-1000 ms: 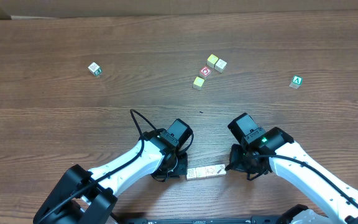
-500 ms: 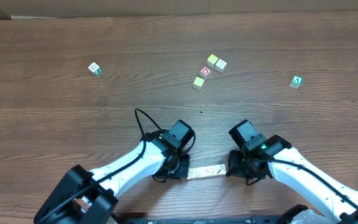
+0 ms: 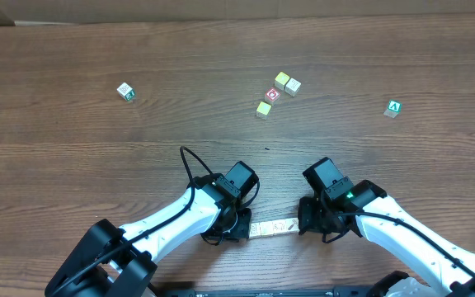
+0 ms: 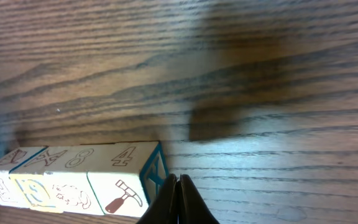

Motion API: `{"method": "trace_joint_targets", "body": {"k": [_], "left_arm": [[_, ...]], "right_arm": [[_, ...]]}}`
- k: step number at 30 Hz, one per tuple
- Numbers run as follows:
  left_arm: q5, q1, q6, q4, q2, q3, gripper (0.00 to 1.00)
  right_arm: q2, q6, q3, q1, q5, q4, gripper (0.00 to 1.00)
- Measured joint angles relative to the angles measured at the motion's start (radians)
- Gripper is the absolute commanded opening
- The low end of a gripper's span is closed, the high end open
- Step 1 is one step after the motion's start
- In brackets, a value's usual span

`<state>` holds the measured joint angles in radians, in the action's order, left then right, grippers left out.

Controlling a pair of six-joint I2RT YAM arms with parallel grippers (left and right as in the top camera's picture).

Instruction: Flip 4 blocks

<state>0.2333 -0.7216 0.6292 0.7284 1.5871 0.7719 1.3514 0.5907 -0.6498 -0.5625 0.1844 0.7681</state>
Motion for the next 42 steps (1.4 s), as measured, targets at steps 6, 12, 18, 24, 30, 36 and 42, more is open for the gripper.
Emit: {"method": "trace_joint_targets", "body": {"k": [6, 12, 18, 24, 30, 36, 42], "left_arm": [[0.019, 0.0, 0.015, -0.001, 0.0, 0.0, 0.04], [0.029, 0.0, 0.026, -0.009, 0.0, 0.0, 0.04], [0.037, 0.0, 0.026, -0.011, 0.0, 0.0, 0.04], [0.055, 0.0, 0.034, -0.031, 0.0, 0.0, 0.04], [0.063, -0.001, 0.068, -0.037, 0.0, 0.0, 0.04], [0.055, -0.001, 0.093, -0.043, 0.0, 0.0, 0.04], [0.016, -0.001, 0.101, -0.049, 0.0, 0.0, 0.04]], "right_arm": [[0.002, -0.004, 0.011, 0.0, 0.022, -0.014, 0.04], [0.053, -0.001, 0.011, 0.0, 0.045, -0.045, 0.04], [0.077, 0.019, 0.012, 0.0, 0.054, -0.051, 0.04], [0.077, 0.026, 0.011, 0.0, 0.06, -0.054, 0.04], [0.077, 0.027, 0.011, -0.002, 0.071, -0.061, 0.04], [0.077, 0.033, 0.012, -0.019, 0.061, -0.061, 0.04], [0.077, 0.043, 0.012, -0.029, 0.067, -0.061, 0.04]]}}
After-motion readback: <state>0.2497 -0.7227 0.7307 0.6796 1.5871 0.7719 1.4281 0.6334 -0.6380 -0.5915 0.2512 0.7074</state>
